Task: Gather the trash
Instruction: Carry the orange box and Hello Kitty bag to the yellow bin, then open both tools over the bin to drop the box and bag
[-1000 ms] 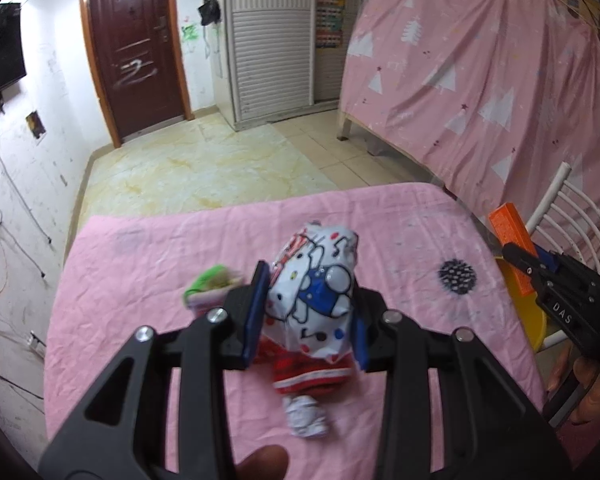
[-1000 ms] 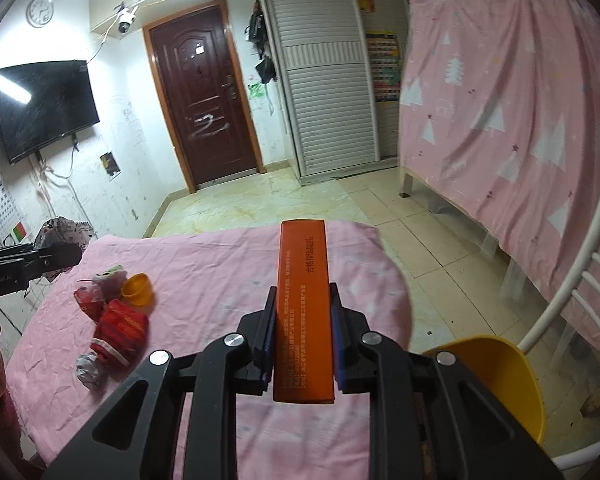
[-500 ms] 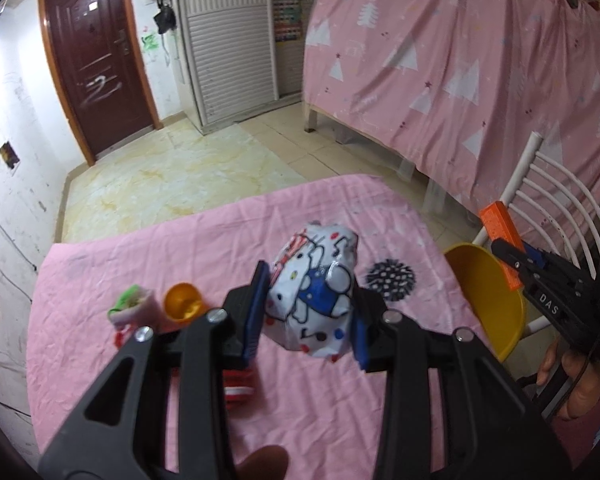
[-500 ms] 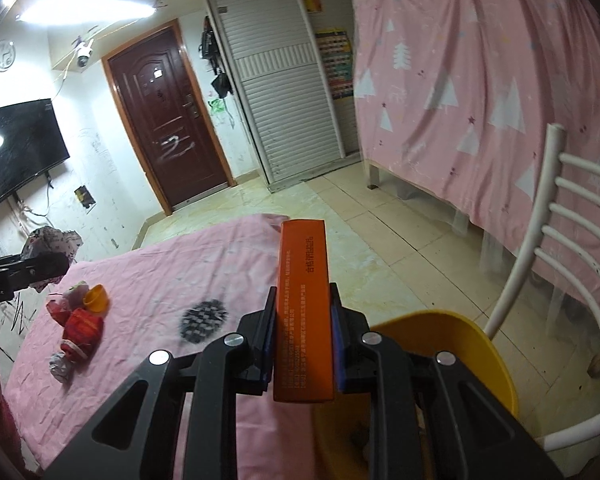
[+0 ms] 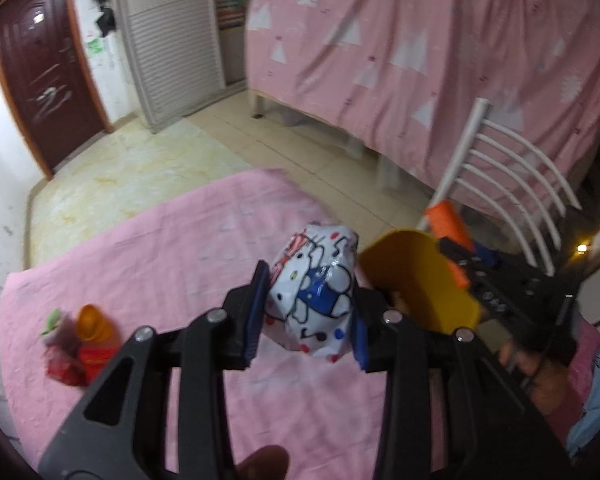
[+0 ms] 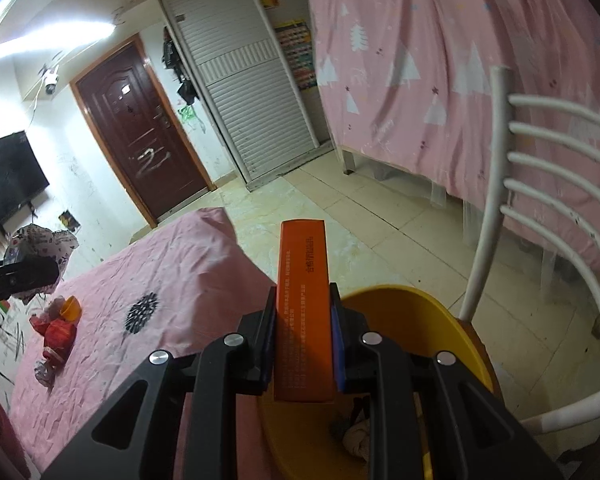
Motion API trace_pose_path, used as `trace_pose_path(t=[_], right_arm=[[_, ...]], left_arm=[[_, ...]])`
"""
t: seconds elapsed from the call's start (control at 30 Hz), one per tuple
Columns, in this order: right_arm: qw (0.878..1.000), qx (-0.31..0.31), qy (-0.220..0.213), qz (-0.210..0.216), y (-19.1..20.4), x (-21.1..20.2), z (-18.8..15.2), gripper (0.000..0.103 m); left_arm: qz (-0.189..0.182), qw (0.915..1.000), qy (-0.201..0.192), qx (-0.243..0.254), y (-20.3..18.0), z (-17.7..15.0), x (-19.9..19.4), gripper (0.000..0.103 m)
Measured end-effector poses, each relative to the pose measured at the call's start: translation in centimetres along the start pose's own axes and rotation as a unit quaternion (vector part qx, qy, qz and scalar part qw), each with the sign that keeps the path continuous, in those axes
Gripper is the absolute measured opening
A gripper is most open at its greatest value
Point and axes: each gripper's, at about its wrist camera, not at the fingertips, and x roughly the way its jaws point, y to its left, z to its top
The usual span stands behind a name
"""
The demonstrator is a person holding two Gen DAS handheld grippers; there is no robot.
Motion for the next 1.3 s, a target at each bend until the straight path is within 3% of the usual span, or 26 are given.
trace_pose_path(t=[0.1,0.23,0.3,0.47,0.83,1.3], right_arm=[[1.0,0.015,-0.003,-0.003,-1.2,-0.2,0.1,0.017],[1.0,0.028,-0.005,-0.013,-2.7,-0.4,0.1,0.019],[0.999,0.035,-0.006,-0.014,-3.1,-0.5,0.1,0.026],[0.999,0.039,-0.01,-0.014,-3.3,-0.7,0.1,0.042],[0.999,0.027,-0.018,-0.002,-2.1,-1.2,0.4,0.047],[0.998,-0.042,-0.039,0.032,5.5,-3.2,0.4,0.054]], left_arm=[[-0.024,0.9996,0.007,0.015,-2.4,0.8,1.0,0.036],[-0.045,0.9983,0.02,0.03,-5.3,1.4,2.4,0.048],[-0.039,0.9984,0.019,0.037,-6.5,1.8,2.9,0.06],[-0.036,0.9983,0.021,0.042,-7.4,1.9,3.2,0.061],[-0.033,0.999,0.012,0.026,-5.4,1.5,1.8,0.061],[-0.012,0.9998,-0.015,-0.011,0.7,-0.2,-1.9,0.061]])
